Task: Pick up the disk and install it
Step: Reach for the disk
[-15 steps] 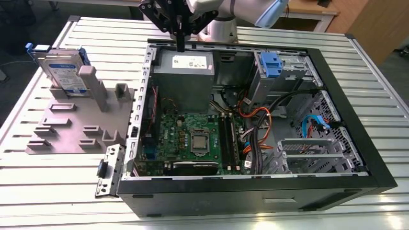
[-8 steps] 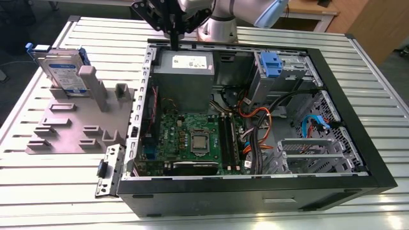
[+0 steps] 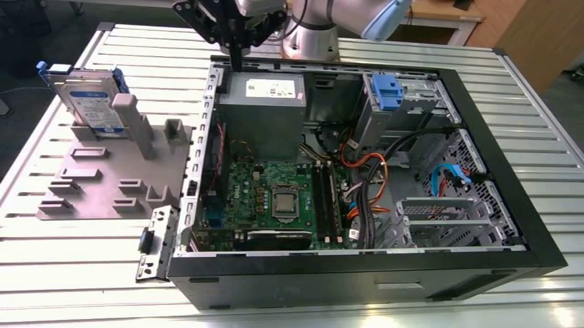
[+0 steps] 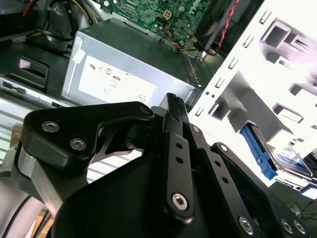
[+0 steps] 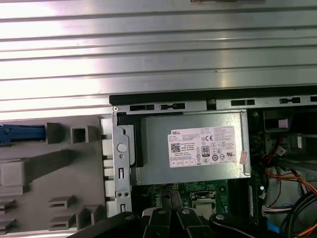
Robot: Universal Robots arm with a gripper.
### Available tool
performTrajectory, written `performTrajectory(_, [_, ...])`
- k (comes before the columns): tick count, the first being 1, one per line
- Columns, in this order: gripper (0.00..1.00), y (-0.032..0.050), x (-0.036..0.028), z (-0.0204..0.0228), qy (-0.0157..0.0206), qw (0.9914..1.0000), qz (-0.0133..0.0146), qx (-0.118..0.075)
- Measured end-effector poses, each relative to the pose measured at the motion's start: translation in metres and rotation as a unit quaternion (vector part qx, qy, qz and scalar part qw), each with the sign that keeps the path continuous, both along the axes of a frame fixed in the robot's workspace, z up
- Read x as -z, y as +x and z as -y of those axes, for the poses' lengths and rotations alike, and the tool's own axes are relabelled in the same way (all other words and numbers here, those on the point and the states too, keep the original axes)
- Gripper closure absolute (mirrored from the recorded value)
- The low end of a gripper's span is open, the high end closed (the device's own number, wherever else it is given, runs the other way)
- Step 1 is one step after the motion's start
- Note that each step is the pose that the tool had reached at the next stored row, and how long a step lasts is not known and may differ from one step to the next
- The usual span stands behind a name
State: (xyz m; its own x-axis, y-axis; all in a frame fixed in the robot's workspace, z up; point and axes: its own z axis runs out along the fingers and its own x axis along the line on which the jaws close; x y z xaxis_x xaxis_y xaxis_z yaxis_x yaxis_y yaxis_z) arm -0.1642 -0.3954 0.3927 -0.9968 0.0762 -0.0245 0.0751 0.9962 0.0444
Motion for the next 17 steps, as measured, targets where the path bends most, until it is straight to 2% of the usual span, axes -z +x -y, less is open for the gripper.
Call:
performTrajectory(6, [0.89, -0.0066, 0.0002, -0.0004, 0.0, 1.0, 0.0, 0.0])
performTrajectory(17, [0.89, -0.0123, 0.0006, -0.0004, 0.0, 1.0, 0.0, 0.0])
